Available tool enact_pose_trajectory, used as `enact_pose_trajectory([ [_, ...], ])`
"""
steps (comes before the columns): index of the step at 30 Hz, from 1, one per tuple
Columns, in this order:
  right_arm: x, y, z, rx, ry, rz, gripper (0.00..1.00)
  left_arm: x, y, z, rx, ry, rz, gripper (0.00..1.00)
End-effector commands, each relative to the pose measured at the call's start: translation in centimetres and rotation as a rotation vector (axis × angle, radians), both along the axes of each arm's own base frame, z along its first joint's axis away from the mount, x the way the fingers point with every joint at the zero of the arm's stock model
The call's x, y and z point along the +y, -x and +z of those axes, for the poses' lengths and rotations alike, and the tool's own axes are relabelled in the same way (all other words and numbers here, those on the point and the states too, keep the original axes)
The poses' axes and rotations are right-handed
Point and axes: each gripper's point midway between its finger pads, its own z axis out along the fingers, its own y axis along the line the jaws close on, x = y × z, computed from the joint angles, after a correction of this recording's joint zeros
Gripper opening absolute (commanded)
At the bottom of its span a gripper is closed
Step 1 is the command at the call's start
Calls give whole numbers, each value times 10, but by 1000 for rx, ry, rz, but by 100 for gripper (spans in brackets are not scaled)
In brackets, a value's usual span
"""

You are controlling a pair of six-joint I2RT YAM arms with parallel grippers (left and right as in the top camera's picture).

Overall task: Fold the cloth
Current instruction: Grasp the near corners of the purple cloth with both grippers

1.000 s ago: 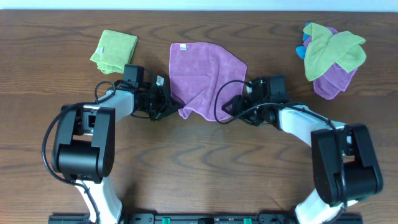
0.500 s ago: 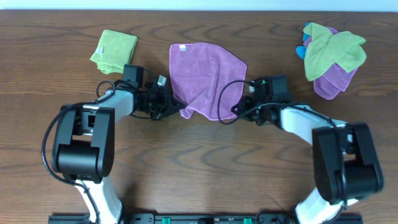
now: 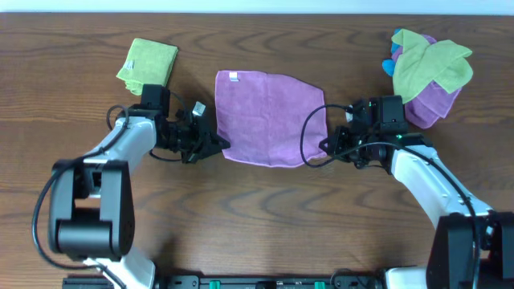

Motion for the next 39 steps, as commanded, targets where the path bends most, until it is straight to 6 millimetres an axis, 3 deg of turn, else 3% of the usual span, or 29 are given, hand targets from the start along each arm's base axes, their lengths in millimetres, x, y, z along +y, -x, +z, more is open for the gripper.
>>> enact_pose_trajectory([
  [1,7,12,3,21,-14,40,1,-1,8,11,-58,-1,-48,6],
  [8,5,33,-4,129,-11,29,1,4,39,7,7,-40,-121,6],
  [23,-3,75,-14,285,45,83,1,11,69,3,40,-84,-223,6],
  [27,-12,86,-19,307,108,124,2,16,76,-5,58,-127,-242,6],
  [39,-10,105,-30,339,140,174,1,16,115,-26,175,-102,-244,6],
])
